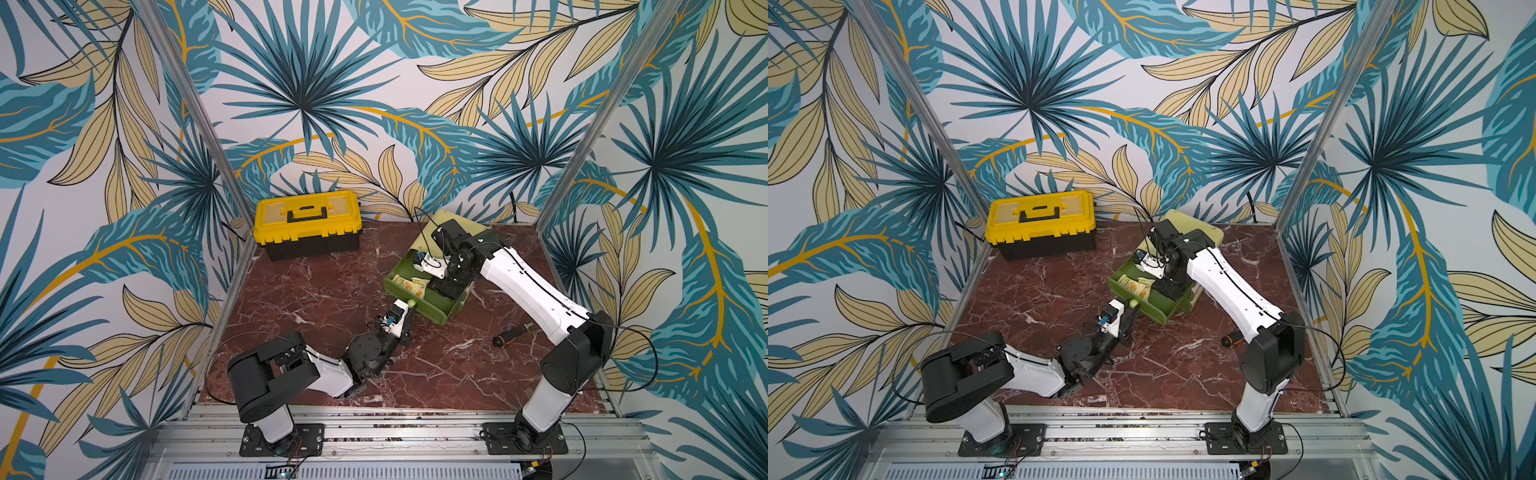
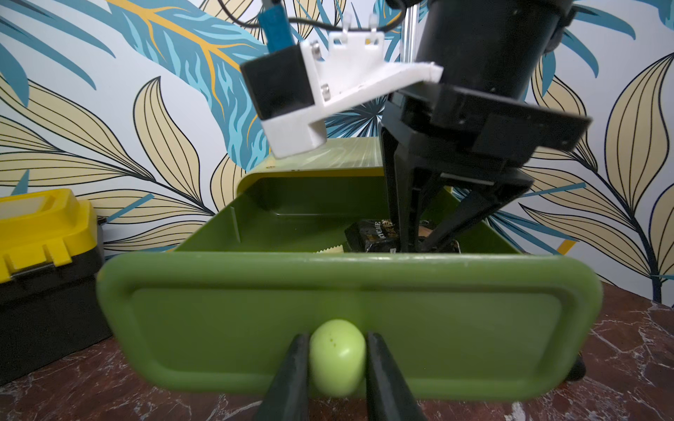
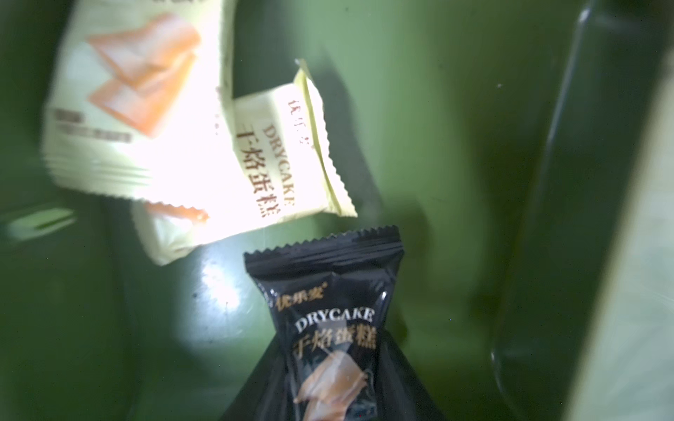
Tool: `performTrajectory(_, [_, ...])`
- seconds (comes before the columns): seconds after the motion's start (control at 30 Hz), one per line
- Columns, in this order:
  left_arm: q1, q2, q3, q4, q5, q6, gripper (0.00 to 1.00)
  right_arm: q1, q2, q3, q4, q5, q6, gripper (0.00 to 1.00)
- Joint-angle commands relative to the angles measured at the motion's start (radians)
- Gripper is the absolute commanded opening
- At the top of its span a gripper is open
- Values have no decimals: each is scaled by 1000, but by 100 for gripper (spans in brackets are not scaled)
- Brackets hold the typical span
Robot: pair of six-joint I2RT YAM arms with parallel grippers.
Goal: Take the cookies out of the drawer
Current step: Pick up the cookie from the drawer, then place the cookie at the center of the board.
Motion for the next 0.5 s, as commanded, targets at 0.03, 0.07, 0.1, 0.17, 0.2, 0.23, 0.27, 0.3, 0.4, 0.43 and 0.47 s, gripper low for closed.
performTrajectory(0.03, [2,2,-1,38,-32,18,5,5,-42,21,-25,-30,9,39])
performTrajectory(0.07, [2,3,0,36,-32,17,5,5,-46,23,-23,-36,12,39])
performTrajectory(0.1, [2,3,1,33,-32,17,5,4,-50,28,-21,-41,16,39])
performTrajectory(0.17, [2,4,6,28,-32,15,5,5,-57,41,-18,-55,26,39])
performTrajectory(0.2, [2,6,11,27,-33,15,5,5,-63,49,-14,-62,33,39])
performTrajectory(0.23, [3,8,13,25,-32,16,5,4,-68,57,-11,-67,43,39])
performTrajectory(0.27, [3,9,17,25,-32,19,5,5,-75,66,-9,-76,54,39])
performTrajectory(0.3, [3,8,20,25,-32,19,5,5,-84,73,-6,-87,67,39])
performTrajectory(0.4, [0,9,21,21,-36,20,5,4,-122,72,5,-88,115,39])
performTrajectory(0.43, [0,10,19,21,-37,21,5,5,-136,69,4,-80,143,39])
performTrajectory(0.47, [0,7,18,21,-39,20,5,5,-150,62,3,-71,167,39])
